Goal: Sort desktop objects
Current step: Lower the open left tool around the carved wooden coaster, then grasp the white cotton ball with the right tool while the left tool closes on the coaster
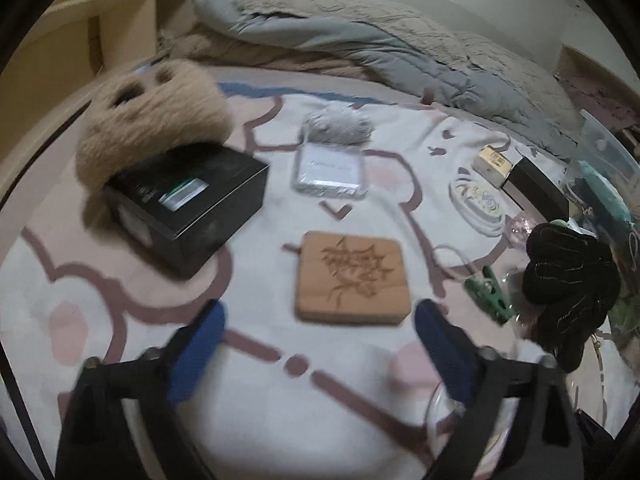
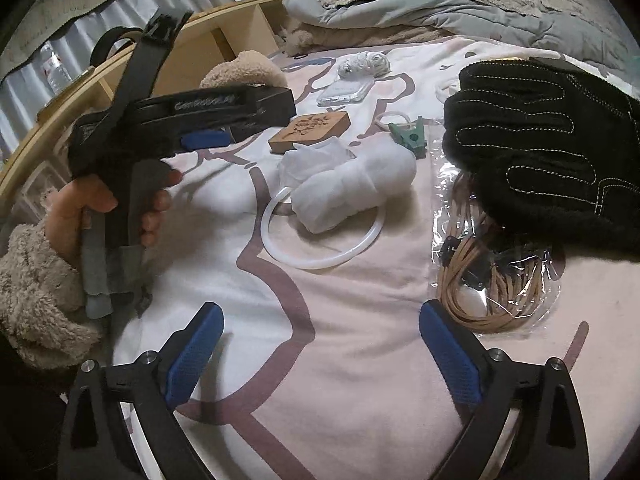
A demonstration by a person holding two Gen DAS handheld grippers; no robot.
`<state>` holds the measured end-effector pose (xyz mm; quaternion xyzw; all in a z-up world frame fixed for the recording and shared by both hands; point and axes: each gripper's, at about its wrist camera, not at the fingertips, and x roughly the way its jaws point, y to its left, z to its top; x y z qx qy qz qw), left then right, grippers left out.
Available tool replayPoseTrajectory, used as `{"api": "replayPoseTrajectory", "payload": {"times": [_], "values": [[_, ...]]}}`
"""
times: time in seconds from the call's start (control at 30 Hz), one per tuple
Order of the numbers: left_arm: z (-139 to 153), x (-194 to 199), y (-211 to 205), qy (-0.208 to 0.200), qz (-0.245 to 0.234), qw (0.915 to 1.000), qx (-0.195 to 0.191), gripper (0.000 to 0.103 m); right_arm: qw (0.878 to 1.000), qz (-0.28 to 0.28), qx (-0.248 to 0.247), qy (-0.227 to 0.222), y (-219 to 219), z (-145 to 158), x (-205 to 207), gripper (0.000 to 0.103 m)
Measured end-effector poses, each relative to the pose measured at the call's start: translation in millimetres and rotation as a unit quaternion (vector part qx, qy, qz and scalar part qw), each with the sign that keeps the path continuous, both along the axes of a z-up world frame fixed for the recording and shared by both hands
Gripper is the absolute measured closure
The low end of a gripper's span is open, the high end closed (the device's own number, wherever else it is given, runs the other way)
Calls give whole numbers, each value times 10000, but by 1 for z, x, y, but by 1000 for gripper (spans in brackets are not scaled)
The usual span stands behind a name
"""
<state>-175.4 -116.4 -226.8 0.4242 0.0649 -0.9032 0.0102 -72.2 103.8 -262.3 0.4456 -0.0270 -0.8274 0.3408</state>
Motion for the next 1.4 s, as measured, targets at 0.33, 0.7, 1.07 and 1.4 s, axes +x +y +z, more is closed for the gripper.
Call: {"api": "replayPoseTrajectory", "payload": {"times": [0.33,0.7,1.07,1.4], "values": [[-26,-42,18,-341,-219,9989,-215,0,10000,5,-23,17,0,4,2,3],[-39,-43,8,-354,-114,9993,-13,0,9994,-67,317,-96,-23,15,-21,3],[-44,-45,8,-439,-133,9989,15,0,9984,-553,107,-103,-29,22,-62,3],[-45,-45,7,-414,-134,9990,55,0,9954,-544,738,270,-38,13,-62,35]]}}
